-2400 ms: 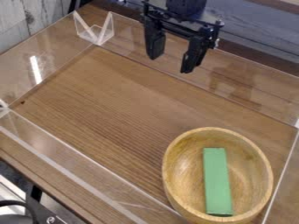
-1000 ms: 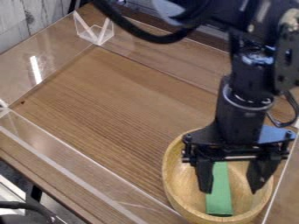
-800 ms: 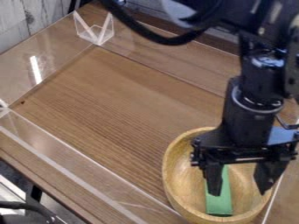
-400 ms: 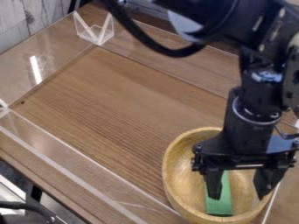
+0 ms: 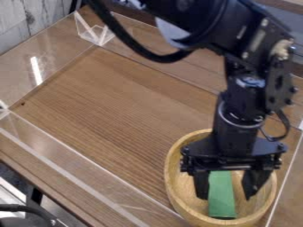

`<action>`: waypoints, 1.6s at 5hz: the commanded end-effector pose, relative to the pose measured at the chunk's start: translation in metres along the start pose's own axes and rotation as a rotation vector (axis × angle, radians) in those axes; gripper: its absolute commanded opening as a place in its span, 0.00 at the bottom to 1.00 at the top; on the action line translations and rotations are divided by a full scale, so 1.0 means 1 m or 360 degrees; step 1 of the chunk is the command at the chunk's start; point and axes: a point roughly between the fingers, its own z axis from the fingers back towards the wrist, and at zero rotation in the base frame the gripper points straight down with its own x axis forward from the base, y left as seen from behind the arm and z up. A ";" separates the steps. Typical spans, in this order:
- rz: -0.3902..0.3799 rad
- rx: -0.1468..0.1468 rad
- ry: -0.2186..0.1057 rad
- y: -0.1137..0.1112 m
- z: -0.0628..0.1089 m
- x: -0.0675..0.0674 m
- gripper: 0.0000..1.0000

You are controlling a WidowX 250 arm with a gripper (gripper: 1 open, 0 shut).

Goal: Remove the green block from the brown bowl and put it on the table

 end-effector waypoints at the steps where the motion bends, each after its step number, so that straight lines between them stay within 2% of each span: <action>1: -0.0084 -0.0069 -0.0045 -0.001 0.004 -0.003 1.00; 2: -0.0169 -0.0088 -0.0065 -0.001 -0.001 -0.008 1.00; 4: -0.0133 -0.0108 -0.0114 0.001 0.004 0.009 1.00; 5: -0.0114 -0.0125 -0.0135 -0.012 -0.002 0.007 1.00; 6: -0.0122 -0.0116 -0.0157 -0.021 -0.010 0.003 1.00; 7: -0.0276 -0.0125 -0.0155 -0.013 0.011 0.011 1.00; 8: -0.0375 -0.0126 -0.0139 -0.004 0.017 0.019 1.00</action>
